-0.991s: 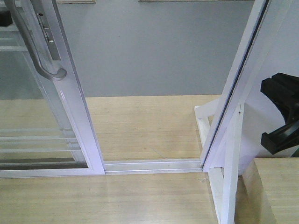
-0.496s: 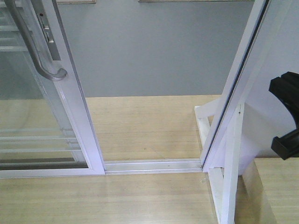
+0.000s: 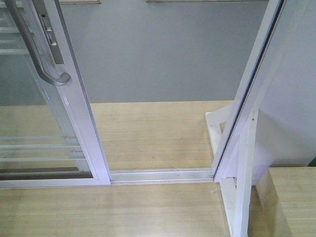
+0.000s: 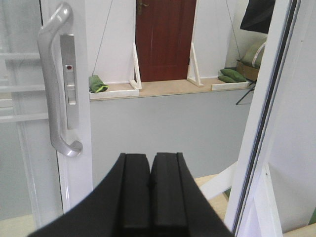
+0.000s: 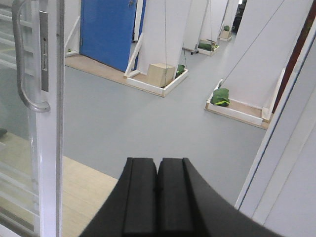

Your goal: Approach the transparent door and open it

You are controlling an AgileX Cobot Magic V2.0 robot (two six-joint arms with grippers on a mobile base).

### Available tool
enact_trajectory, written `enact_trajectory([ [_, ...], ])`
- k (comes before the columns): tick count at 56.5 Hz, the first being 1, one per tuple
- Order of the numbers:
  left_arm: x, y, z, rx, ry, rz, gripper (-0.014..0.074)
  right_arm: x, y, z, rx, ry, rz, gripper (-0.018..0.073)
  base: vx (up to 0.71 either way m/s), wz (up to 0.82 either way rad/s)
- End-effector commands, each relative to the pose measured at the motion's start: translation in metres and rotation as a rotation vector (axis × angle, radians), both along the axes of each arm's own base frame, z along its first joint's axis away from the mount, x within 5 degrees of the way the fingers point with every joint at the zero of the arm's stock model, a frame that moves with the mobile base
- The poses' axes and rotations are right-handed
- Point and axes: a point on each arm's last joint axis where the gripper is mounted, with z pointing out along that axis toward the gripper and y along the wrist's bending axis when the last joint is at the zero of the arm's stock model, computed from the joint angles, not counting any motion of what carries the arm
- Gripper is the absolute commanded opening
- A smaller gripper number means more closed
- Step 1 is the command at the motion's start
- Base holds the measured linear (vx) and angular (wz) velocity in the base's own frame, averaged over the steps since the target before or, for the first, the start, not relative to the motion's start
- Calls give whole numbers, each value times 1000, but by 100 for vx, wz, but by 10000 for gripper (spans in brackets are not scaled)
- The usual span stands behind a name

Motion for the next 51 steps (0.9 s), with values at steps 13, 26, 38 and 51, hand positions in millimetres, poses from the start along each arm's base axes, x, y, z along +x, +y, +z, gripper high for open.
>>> enact_trajectory([
  [13,25,9,-11,-143,-316,123,0,14,7,-23,110,-282,9,-4,0,0],
  [26,26,9,-14,-192,-303,119,1,15,7,-29,110,-284,10,-4,0,0],
  [38,26,9,-14,-192,-303,119,2,15,7,-29,112,-287,10,-4,0,0],
  [51,26,9,-14,-192,-303,119,3,15,7,-29,112,-287,10,-4,0,0],
])
